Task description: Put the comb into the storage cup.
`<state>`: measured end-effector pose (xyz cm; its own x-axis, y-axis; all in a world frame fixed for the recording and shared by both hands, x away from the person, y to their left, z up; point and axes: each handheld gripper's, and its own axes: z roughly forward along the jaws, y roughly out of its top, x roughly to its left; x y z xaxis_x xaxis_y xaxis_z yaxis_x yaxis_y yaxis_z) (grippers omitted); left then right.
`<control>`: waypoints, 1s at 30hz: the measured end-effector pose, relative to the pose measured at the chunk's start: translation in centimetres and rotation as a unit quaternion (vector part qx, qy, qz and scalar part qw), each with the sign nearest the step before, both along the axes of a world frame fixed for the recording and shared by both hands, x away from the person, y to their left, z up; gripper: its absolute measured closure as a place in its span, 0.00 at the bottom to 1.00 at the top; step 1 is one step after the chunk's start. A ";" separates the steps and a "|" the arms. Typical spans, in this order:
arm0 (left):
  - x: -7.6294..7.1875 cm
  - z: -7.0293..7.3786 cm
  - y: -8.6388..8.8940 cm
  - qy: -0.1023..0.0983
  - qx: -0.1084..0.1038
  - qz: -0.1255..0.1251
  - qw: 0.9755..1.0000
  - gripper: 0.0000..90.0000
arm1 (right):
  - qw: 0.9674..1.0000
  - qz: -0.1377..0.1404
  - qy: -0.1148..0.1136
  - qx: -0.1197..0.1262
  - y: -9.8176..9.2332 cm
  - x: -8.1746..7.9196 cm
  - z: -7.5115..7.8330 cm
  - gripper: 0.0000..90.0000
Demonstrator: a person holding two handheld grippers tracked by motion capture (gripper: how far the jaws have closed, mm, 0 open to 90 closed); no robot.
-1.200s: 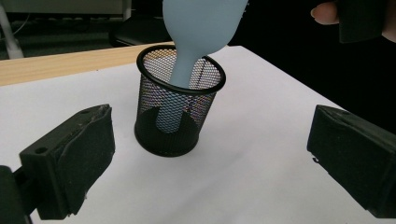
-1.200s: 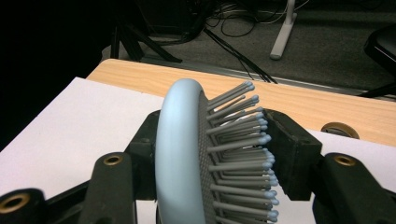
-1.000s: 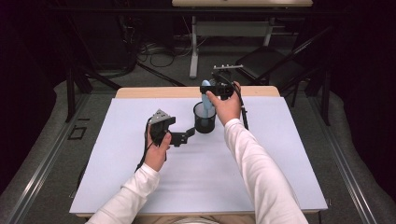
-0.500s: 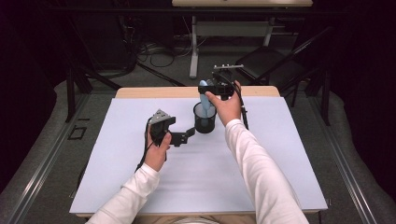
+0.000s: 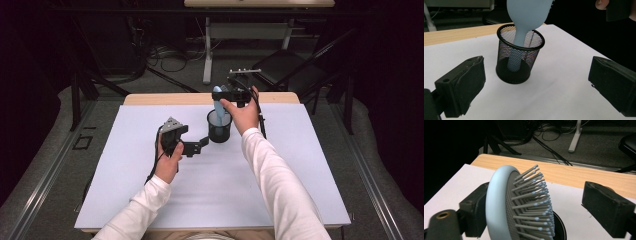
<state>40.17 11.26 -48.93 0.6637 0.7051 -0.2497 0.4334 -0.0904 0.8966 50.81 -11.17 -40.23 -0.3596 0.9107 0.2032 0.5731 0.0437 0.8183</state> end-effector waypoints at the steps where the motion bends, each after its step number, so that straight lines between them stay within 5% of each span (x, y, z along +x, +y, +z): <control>1: 0.0 0.0 0.0 0.000 0.000 0.000 1.000 0.01 | 1.000 0.000 0.000 0.001 0.0 0.0 0.0 0.12; 19: 0.2 -0.1 0.0 0.004 -0.003 -0.005 1.000 0.01 | 1.000 0.004 -0.006 0.011 0.1 -0.7 0.7 0.00; 30: 0.6 -0.1 0.2 0.011 -0.007 -0.007 1.000 0.01 | 1.000 0.005 -0.010 -0.012 -0.2 -1.1 1.1 0.00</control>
<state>40.74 11.44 -49.03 0.6674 0.6924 -0.2742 0.4513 -0.0832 0.8885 49.68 -11.41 -39.13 -0.3717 0.9118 0.1746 0.5564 0.0682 0.8281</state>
